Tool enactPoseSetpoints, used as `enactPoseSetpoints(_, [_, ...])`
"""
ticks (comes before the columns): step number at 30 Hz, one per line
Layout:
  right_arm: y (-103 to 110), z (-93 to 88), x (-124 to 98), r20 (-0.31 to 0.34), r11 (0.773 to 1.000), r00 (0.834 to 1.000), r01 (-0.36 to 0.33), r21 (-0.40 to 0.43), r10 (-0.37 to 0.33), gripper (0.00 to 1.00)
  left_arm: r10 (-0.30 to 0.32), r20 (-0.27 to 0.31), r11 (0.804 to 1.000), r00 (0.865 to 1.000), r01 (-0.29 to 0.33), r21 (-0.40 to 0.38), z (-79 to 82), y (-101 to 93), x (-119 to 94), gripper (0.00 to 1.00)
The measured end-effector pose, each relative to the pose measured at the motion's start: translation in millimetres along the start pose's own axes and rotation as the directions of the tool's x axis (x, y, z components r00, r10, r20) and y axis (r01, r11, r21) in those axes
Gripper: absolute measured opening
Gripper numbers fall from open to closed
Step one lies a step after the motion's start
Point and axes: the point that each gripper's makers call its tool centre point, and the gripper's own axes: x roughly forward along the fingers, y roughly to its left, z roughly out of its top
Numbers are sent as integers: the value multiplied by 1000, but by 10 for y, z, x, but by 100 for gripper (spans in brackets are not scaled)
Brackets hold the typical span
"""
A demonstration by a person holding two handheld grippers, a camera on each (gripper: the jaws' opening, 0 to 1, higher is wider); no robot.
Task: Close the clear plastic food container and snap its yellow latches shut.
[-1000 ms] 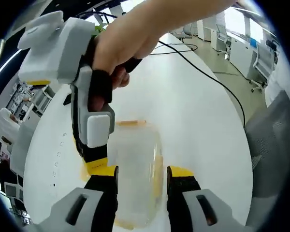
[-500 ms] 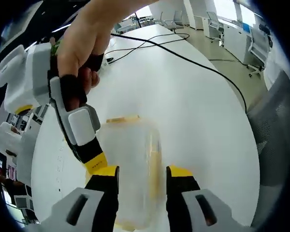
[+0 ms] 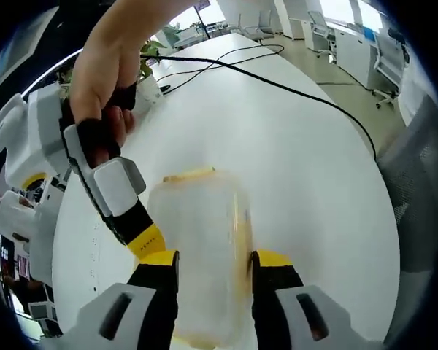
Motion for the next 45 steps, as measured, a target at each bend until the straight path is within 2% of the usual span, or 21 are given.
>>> enactPoseSetpoints(3, [-15,-10,15,-6,1000,1000,-22,16,22,35,4,-9,1000,1000,-4,30,-10,-13,10,34])
enactPoseSetpoints(6, [42,-31,12,-11,999,999,-31,23,31,35,4,-13,999,1000,-4,32,-13,-6,14,34])
enactPoseSetpoints(14, [-13,-24,22,8,998,999,-43,45,43,36,7,-27,1000,1000,-6,31,-16,-2,20,33])
enactPoseSetpoints(19, [10,-22,23,-9,998,999,-50,43,51,35,3,-45,999,999,-1,32,-21,4,28,33])
enactPoseSetpoints(28, [-22,-3,59,-129,997,989,-70,20,72,34,-4,-61,1000,998,6,27,-33,1,31,32])
enactPoseSetpoints(32, [-29,-15,57,-151,997,986,-69,20,72,34,-4,-68,1000,998,6,24,-35,-1,34,31])
enactPoseSetpoints(33, [121,-65,69,-165,989,976,-132,70,142,32,-5,-68,1000,998,7,23,-33,-3,37,31])
enactPoseSetpoints(34, [0,-17,89,-134,996,987,-80,47,86,32,-5,-69,1000,998,6,17,-30,-1,36,31])
enactPoseSetpoints(40, [34,-64,71,-139,994,986,-88,62,96,30,8,-84,1000,996,-6,30,-15,16,-2,28])
enactPoseSetpoints(42, [-9,-60,78,-139,993,985,-91,71,100,29,7,-82,1000,997,-6,18,-21,13,19,28])
enactPoseSetpoints(43, [-19,-107,72,-161,993,981,-94,67,104,28,6,-88,1000,996,-4,23,-28,-3,41,28])
enactPoseSetpoints(45, [-35,-86,66,-152,993,983,-97,72,107,28,4,-88,1000,996,-2,19,-28,-7,54,27])
